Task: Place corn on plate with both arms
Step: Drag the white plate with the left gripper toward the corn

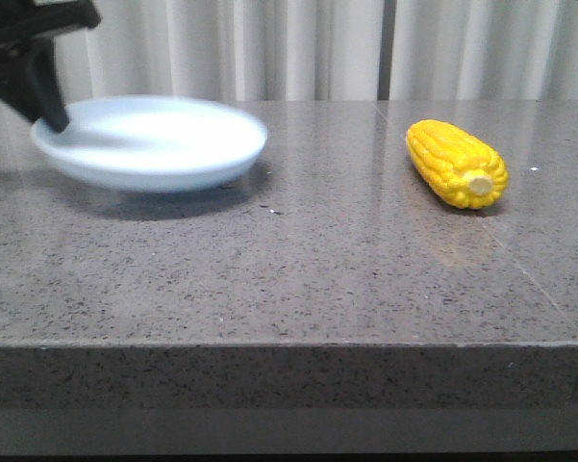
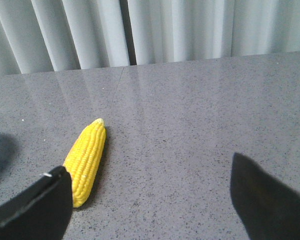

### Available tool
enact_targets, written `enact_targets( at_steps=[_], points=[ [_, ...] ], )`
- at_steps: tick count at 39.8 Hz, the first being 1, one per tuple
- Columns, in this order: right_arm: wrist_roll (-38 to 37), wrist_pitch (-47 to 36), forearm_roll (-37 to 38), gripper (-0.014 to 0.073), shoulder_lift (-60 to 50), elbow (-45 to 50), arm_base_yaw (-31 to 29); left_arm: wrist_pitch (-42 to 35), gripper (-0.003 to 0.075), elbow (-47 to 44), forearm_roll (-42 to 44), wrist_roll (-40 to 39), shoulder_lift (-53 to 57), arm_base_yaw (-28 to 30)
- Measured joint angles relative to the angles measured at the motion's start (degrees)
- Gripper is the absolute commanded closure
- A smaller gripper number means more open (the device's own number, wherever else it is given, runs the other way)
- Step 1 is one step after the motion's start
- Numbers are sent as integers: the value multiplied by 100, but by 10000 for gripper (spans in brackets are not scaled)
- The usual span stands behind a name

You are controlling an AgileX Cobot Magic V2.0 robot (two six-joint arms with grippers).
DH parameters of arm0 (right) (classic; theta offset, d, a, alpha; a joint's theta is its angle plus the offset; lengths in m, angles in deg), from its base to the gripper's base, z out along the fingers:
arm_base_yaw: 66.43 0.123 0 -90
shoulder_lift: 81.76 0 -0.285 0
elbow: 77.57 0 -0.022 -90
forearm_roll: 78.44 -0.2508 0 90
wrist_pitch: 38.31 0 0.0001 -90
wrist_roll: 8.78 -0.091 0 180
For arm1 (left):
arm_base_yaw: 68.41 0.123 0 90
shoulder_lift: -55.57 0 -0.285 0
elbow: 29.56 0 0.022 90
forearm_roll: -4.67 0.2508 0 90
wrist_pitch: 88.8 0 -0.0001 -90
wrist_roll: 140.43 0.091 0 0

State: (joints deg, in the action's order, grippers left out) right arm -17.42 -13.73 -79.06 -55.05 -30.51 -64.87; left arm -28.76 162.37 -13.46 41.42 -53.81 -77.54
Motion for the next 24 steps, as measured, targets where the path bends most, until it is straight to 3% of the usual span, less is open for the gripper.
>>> enact_targets(
  at_steps=[13,24],
  points=[
    [0,0,0,-68,0,0,0,-15,741,156,-433,100,-205,-750],
    [0,0,0,-68,0,0,0,-23,740,156,-419,114,-597,-853]
  ],
)
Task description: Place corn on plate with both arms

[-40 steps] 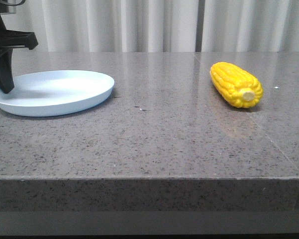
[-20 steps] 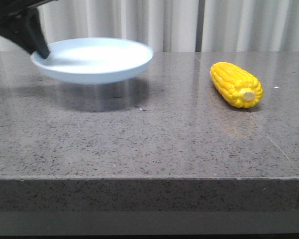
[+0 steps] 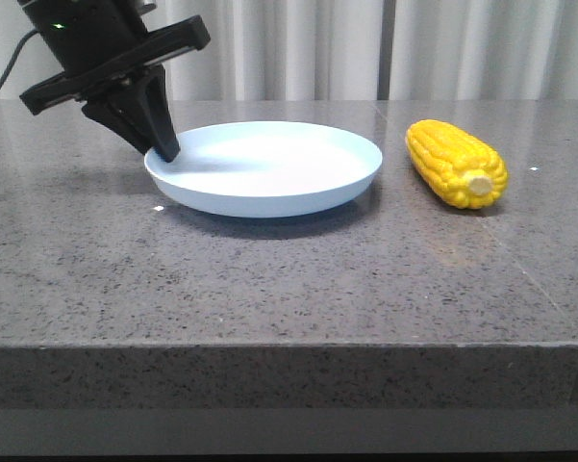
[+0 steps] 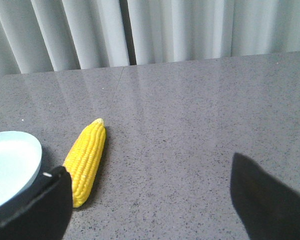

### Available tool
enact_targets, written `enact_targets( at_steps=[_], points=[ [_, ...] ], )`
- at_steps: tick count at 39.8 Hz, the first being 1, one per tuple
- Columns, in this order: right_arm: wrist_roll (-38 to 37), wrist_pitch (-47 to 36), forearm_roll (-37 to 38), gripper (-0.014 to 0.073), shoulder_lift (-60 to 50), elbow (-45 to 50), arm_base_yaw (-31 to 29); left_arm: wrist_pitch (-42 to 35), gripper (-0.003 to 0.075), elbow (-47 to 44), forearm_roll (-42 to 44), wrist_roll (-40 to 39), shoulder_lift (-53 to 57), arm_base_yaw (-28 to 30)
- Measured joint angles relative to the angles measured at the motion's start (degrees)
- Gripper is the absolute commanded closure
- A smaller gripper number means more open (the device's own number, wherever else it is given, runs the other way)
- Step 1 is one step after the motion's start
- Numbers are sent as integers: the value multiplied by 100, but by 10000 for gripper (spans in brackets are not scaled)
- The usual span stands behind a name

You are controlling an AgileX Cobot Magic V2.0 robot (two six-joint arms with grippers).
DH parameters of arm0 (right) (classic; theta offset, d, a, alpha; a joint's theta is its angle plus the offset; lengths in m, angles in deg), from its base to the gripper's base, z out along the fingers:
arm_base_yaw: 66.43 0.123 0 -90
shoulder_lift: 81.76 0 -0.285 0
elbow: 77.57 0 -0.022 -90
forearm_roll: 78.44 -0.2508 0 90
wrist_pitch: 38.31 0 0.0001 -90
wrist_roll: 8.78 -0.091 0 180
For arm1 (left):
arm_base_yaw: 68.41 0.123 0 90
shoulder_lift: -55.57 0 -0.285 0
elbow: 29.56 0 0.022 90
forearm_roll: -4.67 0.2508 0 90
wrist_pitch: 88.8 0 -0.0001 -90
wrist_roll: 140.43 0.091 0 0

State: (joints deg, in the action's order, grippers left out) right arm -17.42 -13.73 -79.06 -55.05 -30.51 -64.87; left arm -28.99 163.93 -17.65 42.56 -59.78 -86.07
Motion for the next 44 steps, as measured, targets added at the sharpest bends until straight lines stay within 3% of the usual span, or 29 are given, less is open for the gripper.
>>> enact_targets(
  at_steps=[4,15,19,24,35,44],
  points=[
    [0,0,0,-68,0,0,0,-5,720,0,24,0,0,0],
    [0,0,0,-68,0,0,0,-5,500,0,133,4,0,0],
    [0,0,0,-68,0,0,0,-14,468,26,189,4,11,0],
    [0,0,0,-68,0,0,0,-43,486,64,494,4,210,22],
    [0,0,0,-68,0,0,0,41,734,-77,2104,-508,1167,116],
    [0,0,0,-68,0,0,0,-382,741,-1066,2674,-835,2149,121]
  ],
)
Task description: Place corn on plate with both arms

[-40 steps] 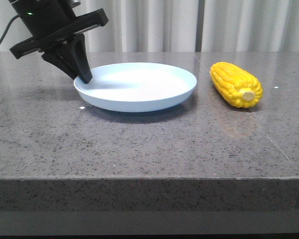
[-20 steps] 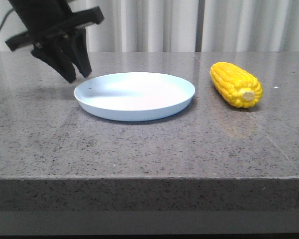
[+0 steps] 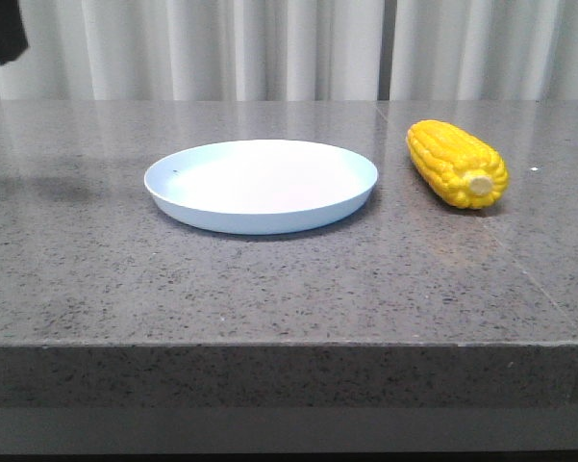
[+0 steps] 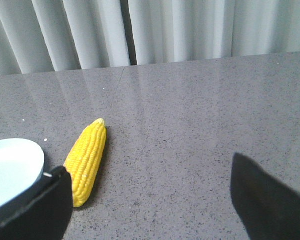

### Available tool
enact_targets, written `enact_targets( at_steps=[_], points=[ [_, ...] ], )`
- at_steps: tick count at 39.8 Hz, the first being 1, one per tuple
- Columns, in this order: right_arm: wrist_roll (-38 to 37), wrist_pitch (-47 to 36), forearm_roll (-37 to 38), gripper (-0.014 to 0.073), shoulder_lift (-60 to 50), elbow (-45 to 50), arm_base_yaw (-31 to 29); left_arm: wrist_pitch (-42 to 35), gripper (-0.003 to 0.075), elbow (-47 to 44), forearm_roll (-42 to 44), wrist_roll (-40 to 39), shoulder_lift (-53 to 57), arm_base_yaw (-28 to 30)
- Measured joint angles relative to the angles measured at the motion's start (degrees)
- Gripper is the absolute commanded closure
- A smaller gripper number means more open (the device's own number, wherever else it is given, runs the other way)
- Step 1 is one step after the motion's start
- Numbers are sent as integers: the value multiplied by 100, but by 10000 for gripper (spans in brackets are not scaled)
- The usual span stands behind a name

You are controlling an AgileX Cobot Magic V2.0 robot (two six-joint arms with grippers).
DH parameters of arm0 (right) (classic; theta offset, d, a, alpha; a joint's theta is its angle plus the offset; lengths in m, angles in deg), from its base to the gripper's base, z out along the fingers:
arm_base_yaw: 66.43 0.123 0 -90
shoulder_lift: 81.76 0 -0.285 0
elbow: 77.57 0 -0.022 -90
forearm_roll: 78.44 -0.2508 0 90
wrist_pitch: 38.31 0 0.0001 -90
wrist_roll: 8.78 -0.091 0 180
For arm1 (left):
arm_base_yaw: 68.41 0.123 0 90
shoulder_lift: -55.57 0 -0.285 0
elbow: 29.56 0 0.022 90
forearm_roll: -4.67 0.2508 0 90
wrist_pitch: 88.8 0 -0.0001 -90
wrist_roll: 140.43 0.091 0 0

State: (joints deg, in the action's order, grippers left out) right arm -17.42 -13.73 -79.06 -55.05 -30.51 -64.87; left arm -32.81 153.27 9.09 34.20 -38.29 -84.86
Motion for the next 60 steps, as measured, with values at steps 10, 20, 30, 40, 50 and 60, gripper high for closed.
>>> enact_targets(
  at_steps=[10,20,30,40,50,60],
  points=[
    [0,0,0,-68,0,0,0,-1369,741,-1889,35,-47,1722,0],
    [0,0,0,-68,0,0,0,-2954,741,-3972,115,-47,4093,0],
    [0,0,0,-68,0,0,0,-3354,741,-5351,284,-47,6592,0],
    [0,0,0,-68,0,0,0,-3179,741,-5802,311,-47,8159,0],
    [0,-46,0,-68,240,-97,0,-2830,741,-5836,311,-47,8457,0],
    [0,131,-194,-68,2044,-966,83,-2790,741,-5836,311,-47,8460,0]
  ],
)
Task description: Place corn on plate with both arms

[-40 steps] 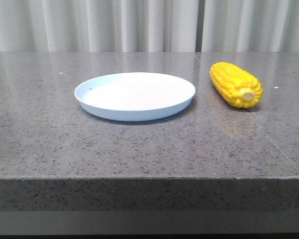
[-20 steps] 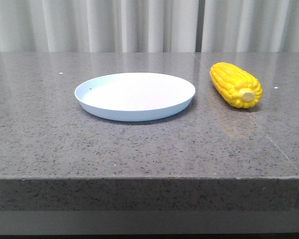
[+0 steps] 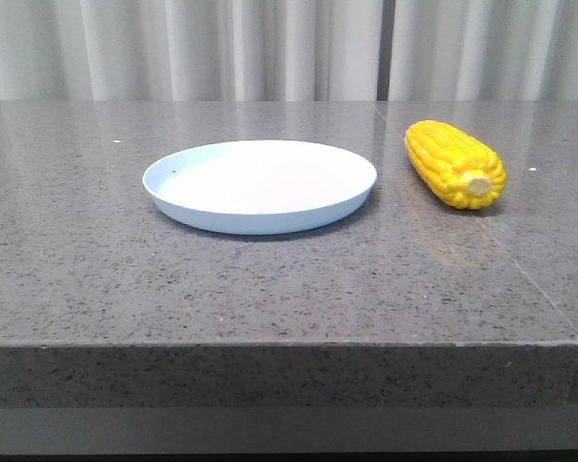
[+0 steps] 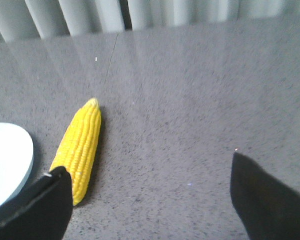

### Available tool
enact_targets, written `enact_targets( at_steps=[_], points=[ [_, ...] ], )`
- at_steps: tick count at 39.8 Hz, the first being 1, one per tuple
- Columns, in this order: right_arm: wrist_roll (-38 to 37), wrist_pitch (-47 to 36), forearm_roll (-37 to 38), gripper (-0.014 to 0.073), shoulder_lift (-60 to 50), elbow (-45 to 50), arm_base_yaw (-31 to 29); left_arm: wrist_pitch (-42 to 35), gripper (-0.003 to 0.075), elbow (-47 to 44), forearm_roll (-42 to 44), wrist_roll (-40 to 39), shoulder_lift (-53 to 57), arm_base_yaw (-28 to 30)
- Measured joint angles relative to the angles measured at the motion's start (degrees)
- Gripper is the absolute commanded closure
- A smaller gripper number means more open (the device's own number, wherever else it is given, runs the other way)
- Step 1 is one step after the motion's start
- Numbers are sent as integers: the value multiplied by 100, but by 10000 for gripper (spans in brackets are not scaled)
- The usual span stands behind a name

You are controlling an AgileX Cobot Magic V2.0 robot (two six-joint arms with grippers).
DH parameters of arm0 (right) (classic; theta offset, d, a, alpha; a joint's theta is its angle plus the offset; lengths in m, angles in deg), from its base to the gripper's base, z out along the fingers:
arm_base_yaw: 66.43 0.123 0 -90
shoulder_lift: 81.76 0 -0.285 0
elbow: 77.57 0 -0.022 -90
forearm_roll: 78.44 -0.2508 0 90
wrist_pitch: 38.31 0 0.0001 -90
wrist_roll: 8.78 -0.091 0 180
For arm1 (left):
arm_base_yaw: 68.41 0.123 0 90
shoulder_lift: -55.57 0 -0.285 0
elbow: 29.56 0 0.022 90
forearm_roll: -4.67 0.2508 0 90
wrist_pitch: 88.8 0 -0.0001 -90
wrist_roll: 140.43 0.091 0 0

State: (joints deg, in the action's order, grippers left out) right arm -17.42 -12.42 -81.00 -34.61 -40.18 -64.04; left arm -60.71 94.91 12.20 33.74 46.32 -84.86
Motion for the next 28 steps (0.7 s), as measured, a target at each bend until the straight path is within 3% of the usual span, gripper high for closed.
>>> enact_targets(
  at_steps=[13,19,28],
  points=[
    [0,555,-328,-68,2459,-1214,991,9,741,0,0,0,10,0],
    [0,1115,-616,-68,3554,-1988,1131,9,741,0,0,0,10,0],
    [0,1264,-748,-68,4715,-2816,1145,9,741,0,0,0,10,0]
  ],
)
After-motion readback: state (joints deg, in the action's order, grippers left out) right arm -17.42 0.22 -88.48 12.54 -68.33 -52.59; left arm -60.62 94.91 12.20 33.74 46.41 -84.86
